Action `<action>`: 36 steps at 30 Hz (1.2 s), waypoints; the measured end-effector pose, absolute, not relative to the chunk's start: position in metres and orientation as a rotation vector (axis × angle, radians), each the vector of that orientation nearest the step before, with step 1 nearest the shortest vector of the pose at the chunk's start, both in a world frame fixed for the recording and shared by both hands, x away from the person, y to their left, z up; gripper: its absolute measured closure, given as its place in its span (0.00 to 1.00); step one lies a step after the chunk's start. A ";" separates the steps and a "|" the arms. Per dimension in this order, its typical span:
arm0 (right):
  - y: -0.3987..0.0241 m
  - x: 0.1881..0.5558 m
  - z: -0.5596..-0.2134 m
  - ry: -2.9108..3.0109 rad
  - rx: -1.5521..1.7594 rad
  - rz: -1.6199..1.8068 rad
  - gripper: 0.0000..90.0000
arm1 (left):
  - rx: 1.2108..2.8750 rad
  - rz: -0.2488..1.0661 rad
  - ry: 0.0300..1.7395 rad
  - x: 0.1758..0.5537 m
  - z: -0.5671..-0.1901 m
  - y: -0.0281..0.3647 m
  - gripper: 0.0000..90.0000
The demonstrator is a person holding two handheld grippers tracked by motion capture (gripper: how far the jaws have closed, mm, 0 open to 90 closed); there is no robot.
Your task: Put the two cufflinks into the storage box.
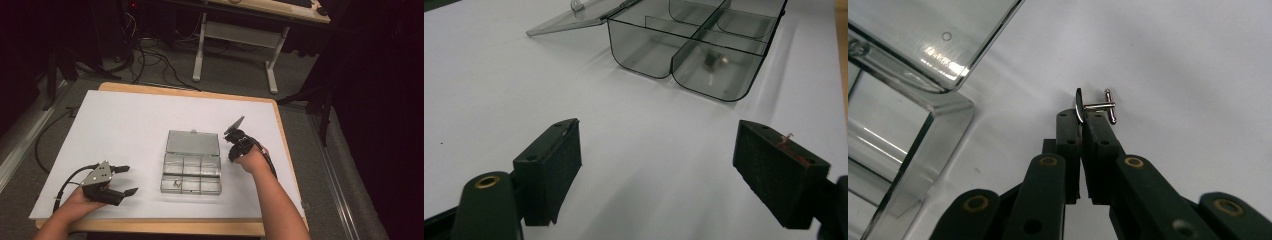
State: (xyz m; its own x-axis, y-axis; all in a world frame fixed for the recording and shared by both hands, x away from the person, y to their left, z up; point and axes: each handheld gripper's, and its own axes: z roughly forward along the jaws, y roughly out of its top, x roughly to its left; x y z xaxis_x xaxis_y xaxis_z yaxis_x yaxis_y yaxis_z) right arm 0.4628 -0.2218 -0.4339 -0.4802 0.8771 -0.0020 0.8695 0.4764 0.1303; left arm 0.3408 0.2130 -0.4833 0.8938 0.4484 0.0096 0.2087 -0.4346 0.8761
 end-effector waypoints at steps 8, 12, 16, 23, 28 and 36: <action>-0.220 0.458 -0.431 2.667 1.542 0.186 0.99 | 2.034 0.290 0.474 0.341 -0.483 0.213 0.22; -0.219 0.455 -0.429 2.675 1.503 0.196 0.99 | 2.035 0.293 0.474 0.341 -0.483 0.213 0.22; -0.219 0.453 -0.427 2.676 1.502 0.199 0.99 | 2.035 0.292 0.474 0.341 -0.483 0.213 0.22; -0.221 0.448 -0.424 2.735 1.523 0.152 0.99 | 2.034 0.291 0.475 0.341 -0.483 0.213 0.22; -0.222 0.443 -0.421 2.800 1.485 0.117 0.98 | 2.034 0.289 0.475 0.341 -0.483 0.213 0.22; -0.216 0.445 -0.428 2.794 1.518 0.107 0.95 | 2.034 0.291 0.476 0.341 -0.483 0.213 0.22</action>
State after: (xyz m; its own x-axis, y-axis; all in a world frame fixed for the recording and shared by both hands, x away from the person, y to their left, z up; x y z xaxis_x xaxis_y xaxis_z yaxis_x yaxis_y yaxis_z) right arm 0.4448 -0.2165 -0.4281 -0.5441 0.8363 0.0673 0.8390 0.5427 0.0400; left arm 0.3411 0.2127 -0.4834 0.8942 0.4476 0.0074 0.2107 -0.4353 0.8753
